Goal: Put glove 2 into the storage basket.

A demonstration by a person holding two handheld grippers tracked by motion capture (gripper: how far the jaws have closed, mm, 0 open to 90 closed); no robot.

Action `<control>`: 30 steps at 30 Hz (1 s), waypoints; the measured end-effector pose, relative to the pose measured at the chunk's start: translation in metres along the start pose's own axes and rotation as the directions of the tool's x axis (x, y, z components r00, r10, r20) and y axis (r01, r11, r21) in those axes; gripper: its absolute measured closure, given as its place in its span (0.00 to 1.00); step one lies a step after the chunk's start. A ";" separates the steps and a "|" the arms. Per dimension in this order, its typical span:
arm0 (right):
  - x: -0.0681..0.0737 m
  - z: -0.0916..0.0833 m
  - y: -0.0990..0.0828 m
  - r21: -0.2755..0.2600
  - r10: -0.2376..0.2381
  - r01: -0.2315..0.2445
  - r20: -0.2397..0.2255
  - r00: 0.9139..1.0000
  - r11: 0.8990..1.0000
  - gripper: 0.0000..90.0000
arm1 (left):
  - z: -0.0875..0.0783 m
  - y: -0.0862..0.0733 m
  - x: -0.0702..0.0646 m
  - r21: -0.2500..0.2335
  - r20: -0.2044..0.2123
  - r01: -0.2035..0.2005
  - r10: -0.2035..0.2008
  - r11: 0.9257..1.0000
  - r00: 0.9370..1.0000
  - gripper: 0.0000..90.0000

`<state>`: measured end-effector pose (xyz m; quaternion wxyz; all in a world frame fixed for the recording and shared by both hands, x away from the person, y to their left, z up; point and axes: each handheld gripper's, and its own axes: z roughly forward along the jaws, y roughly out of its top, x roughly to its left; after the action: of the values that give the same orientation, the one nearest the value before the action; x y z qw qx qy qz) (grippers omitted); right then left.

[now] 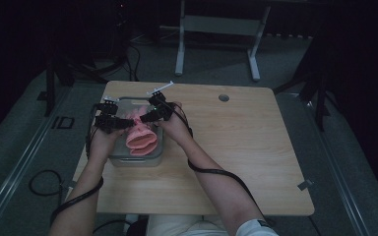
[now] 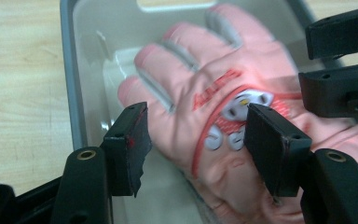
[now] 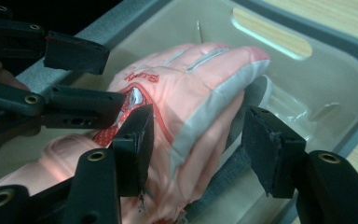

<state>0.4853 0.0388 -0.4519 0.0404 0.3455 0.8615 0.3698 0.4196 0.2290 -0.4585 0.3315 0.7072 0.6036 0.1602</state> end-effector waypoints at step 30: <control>-0.016 -0.068 -0.028 -0.101 -0.060 0.058 -0.016 0.998 0.993 0.26 | -0.044 -0.012 -0.077 -0.154 0.102 -0.189 0.206 0.970 0.973 0.02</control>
<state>0.4592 -0.0262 -0.4241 0.0603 0.3139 0.8519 0.4148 0.3660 0.1680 -0.4208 0.3986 0.7462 0.4967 0.1937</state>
